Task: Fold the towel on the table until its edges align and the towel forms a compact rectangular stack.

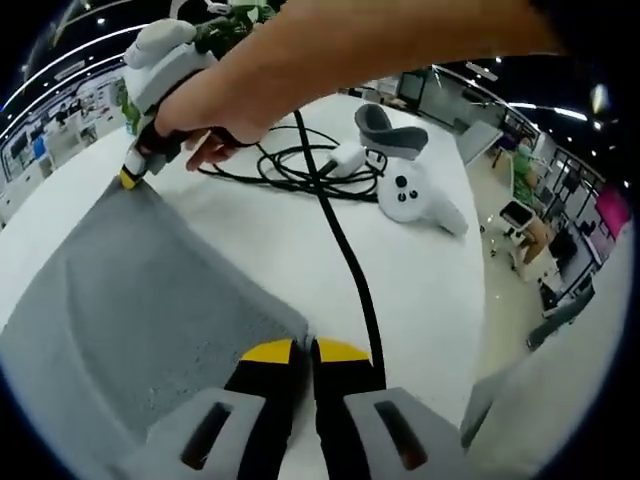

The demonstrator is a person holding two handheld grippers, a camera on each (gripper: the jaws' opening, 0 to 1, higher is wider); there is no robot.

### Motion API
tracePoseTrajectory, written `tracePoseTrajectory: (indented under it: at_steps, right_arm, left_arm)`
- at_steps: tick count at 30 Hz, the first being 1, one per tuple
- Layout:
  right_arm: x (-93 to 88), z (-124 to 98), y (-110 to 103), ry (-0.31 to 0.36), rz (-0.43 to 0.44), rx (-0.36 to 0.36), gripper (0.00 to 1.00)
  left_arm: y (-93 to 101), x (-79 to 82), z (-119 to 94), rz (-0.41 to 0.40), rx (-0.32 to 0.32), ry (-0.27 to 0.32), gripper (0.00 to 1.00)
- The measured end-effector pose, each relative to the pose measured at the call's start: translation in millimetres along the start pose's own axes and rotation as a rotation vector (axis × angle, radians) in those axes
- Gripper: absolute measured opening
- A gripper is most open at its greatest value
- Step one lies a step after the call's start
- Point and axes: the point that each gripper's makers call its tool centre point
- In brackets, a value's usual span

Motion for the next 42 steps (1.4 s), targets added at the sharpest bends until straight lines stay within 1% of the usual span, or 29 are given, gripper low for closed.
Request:
tracePoseTrajectory:
  at_steps: [3,5,9,11,14,18,20,22,23,24,27,31,34,36,39,42]
  right_arm:
    - [4.3,-1.1,2.0,0.003,-0.002,0.001,0.02]
    - [6.9,-2.4,2.6,0.003,0.010,0.005,0.01]
    - [11.8,-6.4,3.7,-0.001,0.006,0.001,0.01]
    - [15.7,-9.3,2.4,-0.004,0.009,0.001,0.01]
    - [22.1,-14.5,-2.2,-0.011,0.021,0.003,0.01]
    - [29.5,-22.6,-5.2,-0.038,-0.004,-0.017,0.01]
    - [35.3,-27.2,-3.2,-0.044,-0.013,-0.035,0.01]
    - [38.4,-30.1,-4.2,-0.050,0.000,-0.044,0.01]
    - [39.3,-31.2,-4.9,-0.057,-0.002,-0.050,0.01]
    - [40.8,-33.6,-6.5,-0.069,-0.008,-0.064,0.01]
    - [49.8,-37.2,-13.1,-0.072,0.009,-0.069,0.01]
    - [60.8,-39.6,-19.0,-0.086,0.028,-0.082,0.01]
    - [69.2,-41.0,-24.1,-0.086,0.032,-0.086,0.01]
    - [76.6,-45.7,-31.6,-0.084,0.028,-0.090,0.01]
    - [85.4,-52.2,-37.1,-0.078,0.023,-0.095,0.01]
    - [89.7,-58.3,-39.1,-0.073,0.010,-0.107,0.01]
  left_arm:
    - [-4.3,7.4,-6.6,-0.030,0.007,0.021,0.06]
    - [-5.5,12.5,-11.3,-0.036,0.008,0.038,0.06]
    - [-6.3,25.0,-24.6,-0.041,0.009,0.078,0.06]
    - [-6.8,28.4,-30.4,-0.044,0.004,0.092,0.06]
    - [-9.9,36.7,-45.6,-0.041,-0.004,0.129,0.06]
    - [-9.9,49.1,-67.8,-0.063,-0.034,0.187,0.06]
    - [-8.9,54.1,-80.1,-0.058,-0.051,0.213,0.06]
    - [-10.5,56.8,-93.3,-0.063,-0.055,0.234,0.06]
    - [-12.1,59.8,-101.5,-0.064,-0.055,0.260,0.06]
    - [-13.3,60.3,-106.5,-0.060,-0.054,0.268,0.06]
    - [-23.1,62.3,-123.1,-0.080,-0.047,0.303,0.06]
    - [-35.1,63.3,-139.5,-0.091,-0.027,0.330,0.06]
    - [-43.0,66.7,-152.5,-0.118,-0.017,0.363,0.06]
    - [-46.5,69.3,-161.4,-0.128,-0.013,0.380,0.06]
    - [-48.2,74.7,-171.7,-0.135,-0.015,0.401,0.06]
    - [-45.5,82.0,-178.7,-0.134,-0.023,0.423,0.06]
Point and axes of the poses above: the point that each gripper's makers call its tool centre point, and the gripper's own axes: z roughly forward along the fingers, y roughly to its right, x roughly out of its top, and after that the axes turned 2 degrees about -x, right-handed
